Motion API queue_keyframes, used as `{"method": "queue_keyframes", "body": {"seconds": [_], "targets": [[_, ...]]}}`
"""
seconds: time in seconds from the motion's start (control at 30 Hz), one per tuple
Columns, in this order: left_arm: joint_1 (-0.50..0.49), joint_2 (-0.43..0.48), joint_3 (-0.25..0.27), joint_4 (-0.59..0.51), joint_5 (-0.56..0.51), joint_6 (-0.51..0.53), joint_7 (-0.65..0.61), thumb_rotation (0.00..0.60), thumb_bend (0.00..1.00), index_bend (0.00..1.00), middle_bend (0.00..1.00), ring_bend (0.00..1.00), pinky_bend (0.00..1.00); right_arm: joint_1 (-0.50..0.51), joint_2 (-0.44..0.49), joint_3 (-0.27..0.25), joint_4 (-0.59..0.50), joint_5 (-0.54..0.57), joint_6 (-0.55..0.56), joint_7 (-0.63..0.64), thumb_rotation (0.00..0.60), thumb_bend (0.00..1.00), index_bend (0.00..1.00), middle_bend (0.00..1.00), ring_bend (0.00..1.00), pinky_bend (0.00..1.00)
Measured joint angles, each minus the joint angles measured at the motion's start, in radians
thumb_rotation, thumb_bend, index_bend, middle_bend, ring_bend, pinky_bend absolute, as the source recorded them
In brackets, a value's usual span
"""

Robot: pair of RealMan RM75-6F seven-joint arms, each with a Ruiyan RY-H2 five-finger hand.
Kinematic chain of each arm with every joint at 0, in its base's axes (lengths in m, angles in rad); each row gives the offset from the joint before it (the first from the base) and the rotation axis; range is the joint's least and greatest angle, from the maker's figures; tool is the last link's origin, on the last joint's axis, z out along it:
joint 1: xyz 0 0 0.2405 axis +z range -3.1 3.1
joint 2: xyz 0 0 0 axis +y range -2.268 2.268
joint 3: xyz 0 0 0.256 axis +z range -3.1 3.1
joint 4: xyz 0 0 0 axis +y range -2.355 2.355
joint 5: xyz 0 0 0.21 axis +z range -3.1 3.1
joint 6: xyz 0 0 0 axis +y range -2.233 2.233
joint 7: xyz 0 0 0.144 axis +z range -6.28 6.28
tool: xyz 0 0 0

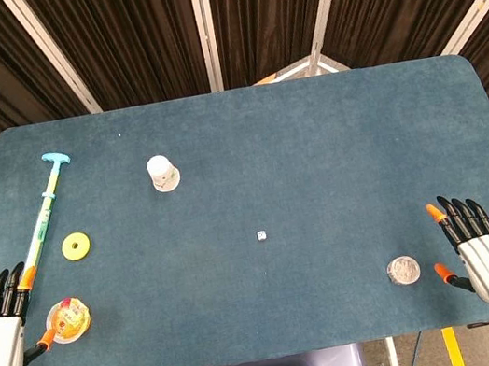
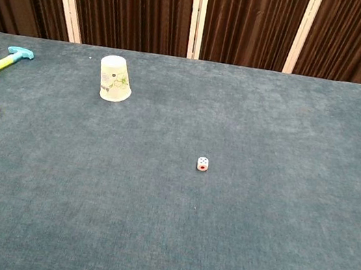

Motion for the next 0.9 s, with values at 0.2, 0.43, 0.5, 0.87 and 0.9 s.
{"method": "queue_keyframes", "body": {"seconds": [0.2,0.43,0.5,0.87,0.9], "targets": [[0.000,-0.001,-0.001,0.002,-0.003,-0.002,0.000,0.600,0.04,0.00,0.00,0.00,0.00,0.000,0.000,-0.001,-0.001,0.003,-0.004,-0.002,0.600,0.14,0.00,0.00,0.00,0.00],[0.001,0.003,-0.002,-0.002,-0.002,0.003,-0.004,0.600,0.04,0.00,0.00,0.00,0.00,0.004,0.002,0.000,-0.007,0.010,-0.016,-0.004,0.600,0.13,0.00,0.00,0.00,0.00],[0.001,0.005,-0.005,-0.005,-0.003,0.005,-0.009,0.600,0.04,0.00,0.00,0.00,0.00,0.008,0.001,0.002,-0.013,0.011,-0.021,-0.002,0.600,0.13,0.00,0.00,0.00,0.00],[-0.010,0.011,-0.010,-0.002,-0.014,-0.014,-0.037,0.600,0.04,0.00,0.00,0.00,0.00,0.119,-0.070,0.068,-0.087,0.039,-0.147,-0.040,0.600,0.19,0.15,0.00,0.00,0.00],[-0.012,0.010,-0.011,0.001,-0.014,-0.016,-0.036,0.600,0.04,0.00,0.00,0.00,0.00,0.134,-0.080,0.079,-0.097,0.053,-0.167,-0.061,0.600,0.20,0.16,0.00,0.00,0.00]]}}
